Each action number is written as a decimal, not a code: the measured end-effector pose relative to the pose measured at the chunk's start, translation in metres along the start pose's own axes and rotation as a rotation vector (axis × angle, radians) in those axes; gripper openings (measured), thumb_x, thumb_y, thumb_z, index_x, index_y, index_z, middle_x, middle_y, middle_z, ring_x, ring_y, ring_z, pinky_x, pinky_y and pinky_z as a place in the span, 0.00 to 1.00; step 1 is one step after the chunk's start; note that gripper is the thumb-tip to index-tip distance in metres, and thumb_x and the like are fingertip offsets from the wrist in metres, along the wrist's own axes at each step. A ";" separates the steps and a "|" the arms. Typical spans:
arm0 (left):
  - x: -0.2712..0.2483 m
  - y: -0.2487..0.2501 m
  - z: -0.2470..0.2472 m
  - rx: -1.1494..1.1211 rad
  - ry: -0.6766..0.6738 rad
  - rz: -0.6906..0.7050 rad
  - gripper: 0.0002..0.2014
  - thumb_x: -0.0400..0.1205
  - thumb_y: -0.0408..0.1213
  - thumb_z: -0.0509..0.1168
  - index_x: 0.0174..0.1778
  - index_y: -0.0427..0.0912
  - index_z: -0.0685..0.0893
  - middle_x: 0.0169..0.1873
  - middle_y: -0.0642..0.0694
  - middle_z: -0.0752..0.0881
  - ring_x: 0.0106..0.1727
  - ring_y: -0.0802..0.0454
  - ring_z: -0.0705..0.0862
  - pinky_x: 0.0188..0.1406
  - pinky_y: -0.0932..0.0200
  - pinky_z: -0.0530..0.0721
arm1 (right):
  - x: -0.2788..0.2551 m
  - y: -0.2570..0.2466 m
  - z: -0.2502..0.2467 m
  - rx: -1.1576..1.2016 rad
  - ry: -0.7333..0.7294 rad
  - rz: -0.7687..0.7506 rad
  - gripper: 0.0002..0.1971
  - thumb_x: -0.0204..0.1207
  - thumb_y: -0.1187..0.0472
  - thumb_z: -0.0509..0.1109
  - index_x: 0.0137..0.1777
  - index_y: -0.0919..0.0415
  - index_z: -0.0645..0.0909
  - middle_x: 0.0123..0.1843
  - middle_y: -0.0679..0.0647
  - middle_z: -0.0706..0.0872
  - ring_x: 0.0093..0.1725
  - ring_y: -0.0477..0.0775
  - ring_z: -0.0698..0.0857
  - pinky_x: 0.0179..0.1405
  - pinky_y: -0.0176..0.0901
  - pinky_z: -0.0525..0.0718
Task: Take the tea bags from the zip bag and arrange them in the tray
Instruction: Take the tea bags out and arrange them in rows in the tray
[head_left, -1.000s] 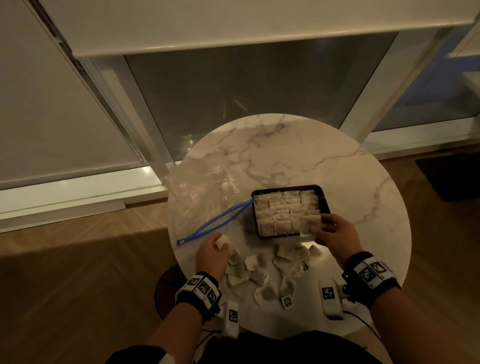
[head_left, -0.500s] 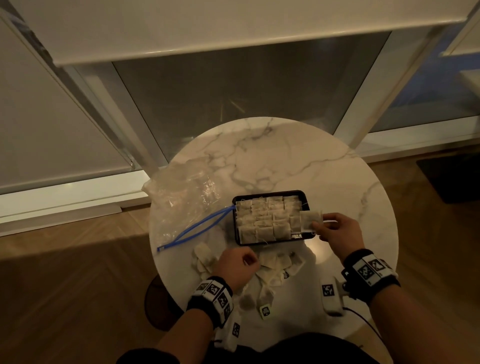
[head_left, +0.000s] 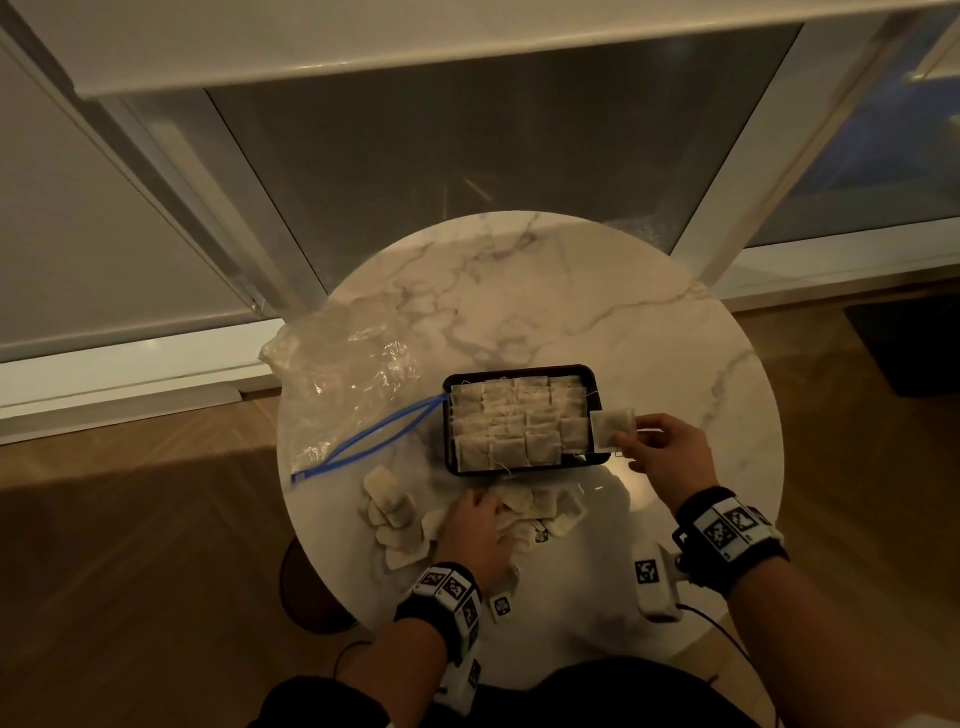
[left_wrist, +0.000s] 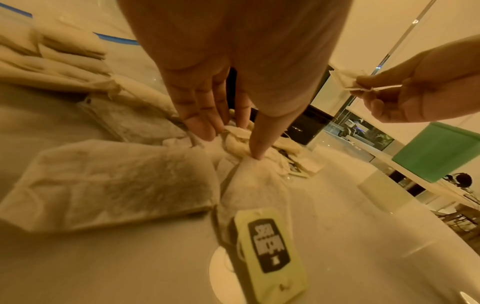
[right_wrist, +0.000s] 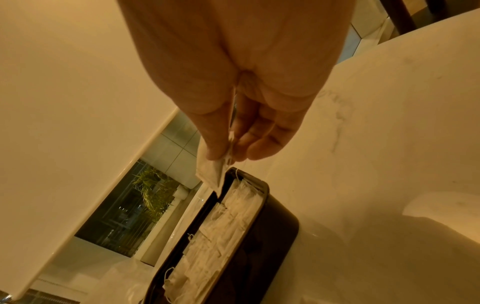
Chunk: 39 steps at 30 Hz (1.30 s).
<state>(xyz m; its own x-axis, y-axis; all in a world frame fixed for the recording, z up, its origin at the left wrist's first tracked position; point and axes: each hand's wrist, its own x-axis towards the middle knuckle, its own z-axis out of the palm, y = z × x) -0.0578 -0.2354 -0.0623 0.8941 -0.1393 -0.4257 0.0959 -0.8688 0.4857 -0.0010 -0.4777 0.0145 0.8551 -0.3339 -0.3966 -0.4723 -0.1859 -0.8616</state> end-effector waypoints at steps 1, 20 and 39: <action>0.000 0.000 0.000 -0.002 0.012 -0.005 0.18 0.83 0.46 0.67 0.67 0.45 0.78 0.63 0.44 0.76 0.63 0.45 0.79 0.65 0.52 0.80 | -0.001 0.000 -0.001 0.002 -0.006 -0.004 0.07 0.73 0.67 0.78 0.47 0.59 0.84 0.38 0.56 0.91 0.36 0.52 0.89 0.38 0.44 0.88; -0.023 -0.010 -0.040 -0.687 0.385 -0.135 0.06 0.85 0.39 0.68 0.43 0.52 0.85 0.38 0.51 0.89 0.42 0.54 0.88 0.39 0.68 0.85 | 0.048 -0.023 0.016 -0.718 -0.182 -0.310 0.07 0.79 0.58 0.72 0.55 0.56 0.89 0.51 0.52 0.90 0.46 0.50 0.83 0.48 0.40 0.77; -0.030 -0.023 -0.033 -1.110 0.424 -0.325 0.04 0.86 0.34 0.66 0.54 0.42 0.85 0.45 0.42 0.90 0.41 0.51 0.88 0.37 0.61 0.84 | 0.067 -0.036 0.059 -1.566 -0.397 -0.420 0.13 0.81 0.50 0.66 0.62 0.48 0.83 0.62 0.57 0.82 0.60 0.60 0.81 0.65 0.51 0.76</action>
<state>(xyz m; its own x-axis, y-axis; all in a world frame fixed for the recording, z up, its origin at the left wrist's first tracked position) -0.0719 -0.1955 -0.0356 0.8107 0.3532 -0.4669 0.4752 0.0688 0.8772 0.0858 -0.4384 0.0003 0.8510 0.1693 -0.4971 0.2549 -0.9608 0.1092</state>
